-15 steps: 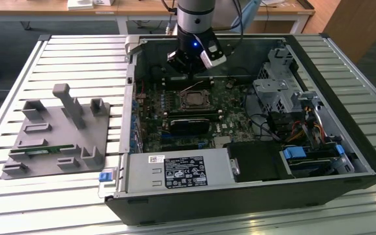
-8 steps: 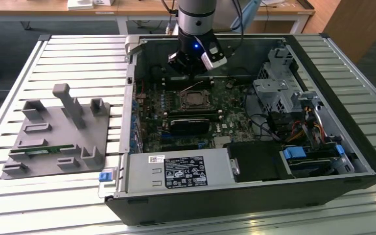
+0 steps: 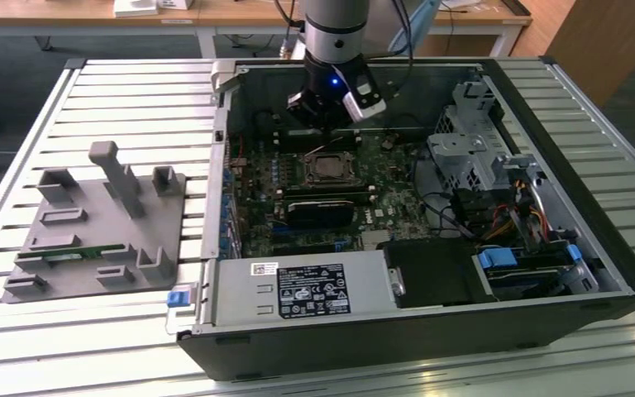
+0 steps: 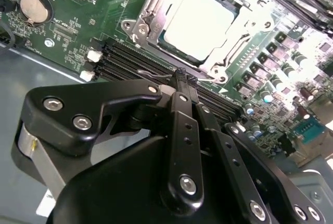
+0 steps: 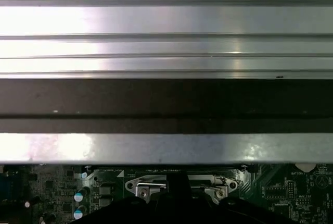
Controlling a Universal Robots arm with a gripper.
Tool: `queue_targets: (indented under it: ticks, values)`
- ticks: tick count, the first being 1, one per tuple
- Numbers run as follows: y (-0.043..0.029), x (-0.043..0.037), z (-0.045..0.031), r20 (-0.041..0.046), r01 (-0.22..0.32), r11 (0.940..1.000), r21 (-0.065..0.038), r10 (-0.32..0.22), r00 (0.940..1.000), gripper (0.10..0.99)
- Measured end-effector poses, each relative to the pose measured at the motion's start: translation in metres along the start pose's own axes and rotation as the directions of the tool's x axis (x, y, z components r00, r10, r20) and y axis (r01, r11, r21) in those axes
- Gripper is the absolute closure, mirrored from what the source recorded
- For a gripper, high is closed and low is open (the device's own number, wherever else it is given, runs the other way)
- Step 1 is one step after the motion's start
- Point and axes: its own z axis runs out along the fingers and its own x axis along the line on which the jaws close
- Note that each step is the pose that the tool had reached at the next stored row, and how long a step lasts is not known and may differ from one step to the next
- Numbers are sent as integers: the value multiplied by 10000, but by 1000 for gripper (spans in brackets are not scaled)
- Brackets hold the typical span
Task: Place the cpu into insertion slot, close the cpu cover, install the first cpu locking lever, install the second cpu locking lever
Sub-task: 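Install the first cpu locking lever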
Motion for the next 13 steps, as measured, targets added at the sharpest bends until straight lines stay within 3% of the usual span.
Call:
queue_targets:
  ticks: [13]
  values:
    - [9,-75,33,0,0,10000,1,0,10000,980]
